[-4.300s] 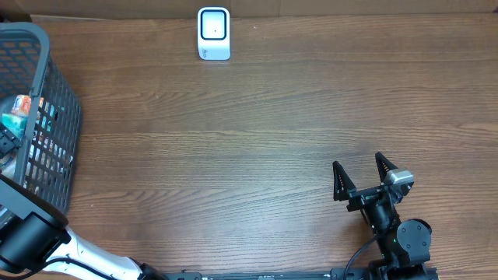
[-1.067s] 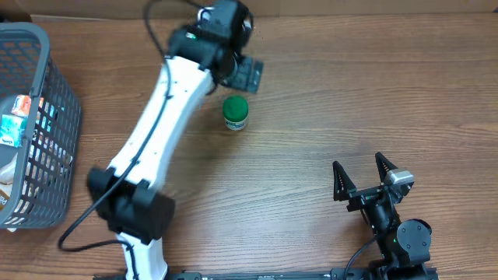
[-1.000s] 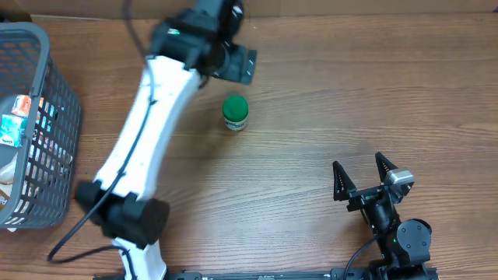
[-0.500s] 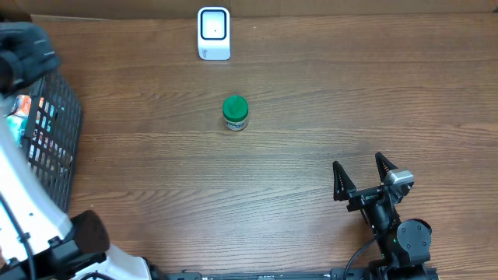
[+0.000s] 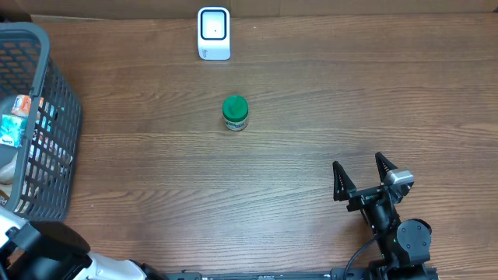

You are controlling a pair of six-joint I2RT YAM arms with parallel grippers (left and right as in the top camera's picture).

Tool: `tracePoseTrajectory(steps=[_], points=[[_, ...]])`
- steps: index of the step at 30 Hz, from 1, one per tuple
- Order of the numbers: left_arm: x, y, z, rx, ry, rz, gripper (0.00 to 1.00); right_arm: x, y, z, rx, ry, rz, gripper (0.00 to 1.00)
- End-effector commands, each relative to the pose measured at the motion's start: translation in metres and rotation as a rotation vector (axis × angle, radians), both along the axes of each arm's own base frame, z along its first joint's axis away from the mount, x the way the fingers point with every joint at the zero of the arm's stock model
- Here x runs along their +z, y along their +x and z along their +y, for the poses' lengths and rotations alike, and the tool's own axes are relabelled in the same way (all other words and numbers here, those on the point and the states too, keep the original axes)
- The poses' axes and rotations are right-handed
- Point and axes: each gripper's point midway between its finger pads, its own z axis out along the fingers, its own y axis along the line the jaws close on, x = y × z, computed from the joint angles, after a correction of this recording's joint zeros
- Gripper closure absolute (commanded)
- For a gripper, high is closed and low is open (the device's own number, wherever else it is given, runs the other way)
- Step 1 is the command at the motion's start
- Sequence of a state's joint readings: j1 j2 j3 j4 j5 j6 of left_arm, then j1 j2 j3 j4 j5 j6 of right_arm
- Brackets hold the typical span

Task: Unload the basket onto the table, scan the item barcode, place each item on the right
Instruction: 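Return the left gripper to the basket and grasp the snack bag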

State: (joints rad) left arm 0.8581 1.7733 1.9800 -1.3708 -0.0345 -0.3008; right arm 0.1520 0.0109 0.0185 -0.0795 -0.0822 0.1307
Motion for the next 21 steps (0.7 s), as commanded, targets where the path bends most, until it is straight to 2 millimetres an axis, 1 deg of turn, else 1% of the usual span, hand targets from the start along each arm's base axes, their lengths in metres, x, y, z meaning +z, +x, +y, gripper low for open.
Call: tracePoseTrajectory(steps=[1,4,6,8,11,14,16,17,21], points=[[-0.03,-0.007,0.003,-0.072,-0.005,0.066,0.0,-0.002,0.0,0.001,0.004,0.002,-0.001,0.0],[-0.059,-0.005,0.008,-0.128,0.005,0.1,0.01,-0.002,0.0,0.001,0.004,0.002,-0.001,0.0],[-0.082,0.002,0.014,-0.23,0.039,0.119,0.01,-0.002,0.0,0.001,0.004,0.002,-0.001,0.0],[-0.089,0.008,0.018,-0.266,0.063,0.108,0.01,-0.002,0.0,0.001,0.004,0.002,-0.001,0.0],[-0.095,0.029,0.018,-0.368,0.081,0.031,0.0,-0.002,0.0,0.001,0.004,0.002,-0.001,0.0],[-0.103,0.043,0.024,-0.406,0.089,-0.003,0.0,-0.002,0.0,0.001,0.004,0.002,-0.001,0.0],[-0.116,0.051,0.029,-0.425,0.083,-0.008,0.01,-0.002,0.0,0.001,0.004,0.002,-0.001,0.0],[-0.128,0.056,0.032,-0.453,0.084,0.004,0.0,-0.002,0.0,0.001,0.004,0.002,-0.001,0.0],[-0.145,0.068,0.032,-0.551,0.099,0.035,0.0,-0.002,0.0,0.001,0.004,0.002,-0.001,0.0]])
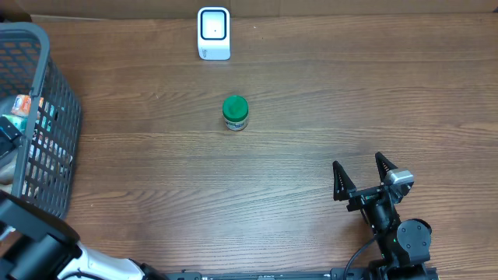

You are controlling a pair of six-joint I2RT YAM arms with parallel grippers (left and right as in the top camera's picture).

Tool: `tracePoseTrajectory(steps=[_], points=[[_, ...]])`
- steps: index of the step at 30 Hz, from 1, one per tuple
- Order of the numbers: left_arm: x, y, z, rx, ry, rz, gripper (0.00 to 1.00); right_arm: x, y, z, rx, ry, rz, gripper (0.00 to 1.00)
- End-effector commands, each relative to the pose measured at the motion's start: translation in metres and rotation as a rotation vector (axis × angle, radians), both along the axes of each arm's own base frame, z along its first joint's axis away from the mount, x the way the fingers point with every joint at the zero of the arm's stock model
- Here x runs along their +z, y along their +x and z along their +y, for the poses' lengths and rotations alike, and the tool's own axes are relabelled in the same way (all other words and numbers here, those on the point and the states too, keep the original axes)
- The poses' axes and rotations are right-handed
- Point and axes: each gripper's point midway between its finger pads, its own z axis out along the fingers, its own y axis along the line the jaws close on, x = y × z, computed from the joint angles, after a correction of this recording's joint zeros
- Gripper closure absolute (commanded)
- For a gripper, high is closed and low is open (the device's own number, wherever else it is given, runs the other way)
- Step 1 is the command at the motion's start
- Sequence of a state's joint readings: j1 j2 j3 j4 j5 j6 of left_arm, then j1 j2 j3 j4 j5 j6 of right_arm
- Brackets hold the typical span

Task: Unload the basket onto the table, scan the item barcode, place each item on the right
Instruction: 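Return the left gripper to the basket and grasp the snack bag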

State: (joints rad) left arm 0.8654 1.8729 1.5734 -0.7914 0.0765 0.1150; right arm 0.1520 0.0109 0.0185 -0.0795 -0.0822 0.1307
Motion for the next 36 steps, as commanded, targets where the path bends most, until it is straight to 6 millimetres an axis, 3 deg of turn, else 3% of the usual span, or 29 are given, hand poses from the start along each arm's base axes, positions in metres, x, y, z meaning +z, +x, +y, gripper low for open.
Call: tracePoseTrajectory(steps=[1,6,11,17,30,36], points=[[-0.026,0.016,-0.008,-0.151,-0.004,0.043,0.0,-0.002,0.0,0.001,0.004,0.002,-0.001,0.0],[-0.043,0.003,-0.016,-0.198,-0.028,0.143,0.02,-0.002,0.0,0.001,0.004,0.002,-0.001,0.0],[-0.046,-0.008,-0.014,-0.213,-0.012,0.207,0.04,-0.002,0.0,0.001,0.004,0.002,-0.001,0.0],[-0.053,-0.021,-0.025,-0.366,-0.017,0.304,0.02,-0.002,0.0,0.001,0.004,0.002,-0.001,0.0],[-0.077,-0.027,-0.027,-0.531,0.006,0.369,0.1,-0.002,0.0,0.001,0.004,0.002,-0.001,0.0],[-0.103,-0.027,-0.026,-0.535,-0.031,0.397,0.11,-0.002,0.0,0.001,0.004,0.002,-0.001,0.0]])
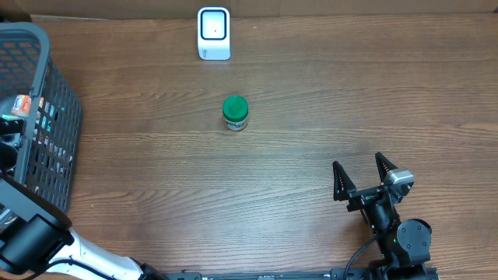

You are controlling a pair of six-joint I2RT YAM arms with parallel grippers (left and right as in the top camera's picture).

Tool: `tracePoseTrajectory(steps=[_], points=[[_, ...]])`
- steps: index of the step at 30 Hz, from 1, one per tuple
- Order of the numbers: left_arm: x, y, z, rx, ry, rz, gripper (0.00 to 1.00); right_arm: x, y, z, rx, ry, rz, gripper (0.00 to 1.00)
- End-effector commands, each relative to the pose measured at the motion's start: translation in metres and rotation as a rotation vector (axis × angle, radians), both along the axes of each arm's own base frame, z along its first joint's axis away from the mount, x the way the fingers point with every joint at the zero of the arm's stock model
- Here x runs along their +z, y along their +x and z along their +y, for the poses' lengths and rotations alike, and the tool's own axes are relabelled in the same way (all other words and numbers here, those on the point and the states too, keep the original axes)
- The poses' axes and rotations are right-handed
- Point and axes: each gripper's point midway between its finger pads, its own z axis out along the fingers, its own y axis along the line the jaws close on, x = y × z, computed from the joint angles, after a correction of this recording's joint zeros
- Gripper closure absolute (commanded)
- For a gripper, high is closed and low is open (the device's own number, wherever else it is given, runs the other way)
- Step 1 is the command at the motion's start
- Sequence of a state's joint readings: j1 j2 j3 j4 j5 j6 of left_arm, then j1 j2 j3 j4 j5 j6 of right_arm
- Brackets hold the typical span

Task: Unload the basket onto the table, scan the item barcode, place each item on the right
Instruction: 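Return the left gripper to the basket and grasp the snack bag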

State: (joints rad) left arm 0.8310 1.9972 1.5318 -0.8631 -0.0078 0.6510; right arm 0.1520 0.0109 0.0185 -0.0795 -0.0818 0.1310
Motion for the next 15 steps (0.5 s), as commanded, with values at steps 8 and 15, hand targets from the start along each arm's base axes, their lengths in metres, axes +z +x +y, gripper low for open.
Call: tracePoseTrajectory(steps=[8,15], points=[[-0.066,-0.01,-0.018,-0.037,-0.113,0.135,0.23,-0.002,0.0,0.001,0.004,0.002,-0.001,0.0],[-0.063,0.001,-0.019,-0.052,-0.093,0.117,0.61,-0.002,0.0,0.001,0.004,0.002,-0.001,0.0]])
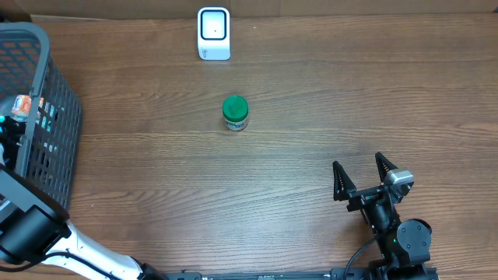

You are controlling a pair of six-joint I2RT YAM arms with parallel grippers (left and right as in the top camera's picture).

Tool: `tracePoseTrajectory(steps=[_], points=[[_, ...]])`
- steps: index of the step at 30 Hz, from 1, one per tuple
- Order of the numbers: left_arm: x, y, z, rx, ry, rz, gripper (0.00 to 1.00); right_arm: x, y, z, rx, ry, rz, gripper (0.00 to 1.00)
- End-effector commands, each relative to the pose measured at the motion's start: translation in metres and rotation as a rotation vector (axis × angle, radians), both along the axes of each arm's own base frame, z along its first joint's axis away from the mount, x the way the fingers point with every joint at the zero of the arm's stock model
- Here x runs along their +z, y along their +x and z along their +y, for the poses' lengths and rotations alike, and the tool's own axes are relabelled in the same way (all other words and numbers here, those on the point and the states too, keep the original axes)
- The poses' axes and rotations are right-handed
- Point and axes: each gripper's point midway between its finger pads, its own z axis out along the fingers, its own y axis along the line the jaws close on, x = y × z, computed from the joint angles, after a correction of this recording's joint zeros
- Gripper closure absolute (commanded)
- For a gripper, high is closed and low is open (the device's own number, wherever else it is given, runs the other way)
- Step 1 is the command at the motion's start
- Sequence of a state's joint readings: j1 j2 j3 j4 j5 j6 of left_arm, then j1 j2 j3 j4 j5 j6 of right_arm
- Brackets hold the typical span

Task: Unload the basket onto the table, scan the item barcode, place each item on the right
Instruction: 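Return the left gripper to the basket and grasp the snack bag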

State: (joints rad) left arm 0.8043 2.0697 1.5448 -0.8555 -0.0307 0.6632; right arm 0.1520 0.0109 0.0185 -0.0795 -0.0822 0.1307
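A small jar with a green lid (235, 112) stands upright mid-table. The white barcode scanner (214, 33) sits at the far edge behind it. My left arm (27, 225) reaches up from the bottom left corner into the grey basket (54, 85). Its fingers are lost among the basket's contents at the frame's left edge, so their state does not show. My right gripper (362, 173) rests open near the front right, with nothing between its fingers, far from the jar.
The basket fills the left side and holds several packets, one with an orange label (20, 105). Its mesh wall stands tall between the left arm and the bare wood of the table (233, 187).
My left arm has shifted slightly deeper along the basket's left side. The jar, the scanner and the right arm have not moved.
At first my left arm lay low at the bottom left corner and a blue-white packet showed in the basket. Then the arm reached into the basket and covered that packet. It has stayed inside, moving a little. The right gripper has stayed open and still.
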Motion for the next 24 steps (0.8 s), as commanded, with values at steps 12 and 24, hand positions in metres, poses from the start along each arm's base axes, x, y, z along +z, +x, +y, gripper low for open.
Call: tracePoseTrajectory(steps=[12,24], points=[[0.006,0.022,-0.012,0.063,-0.051,0.028,0.79,-0.002,0.0,0.001,0.004,0.002,-0.001,0.0],[0.149,0.074,-0.014,0.285,-0.031,-0.207,0.79,-0.002,0.0,0.001,0.004,0.002,-0.001,0.0]])
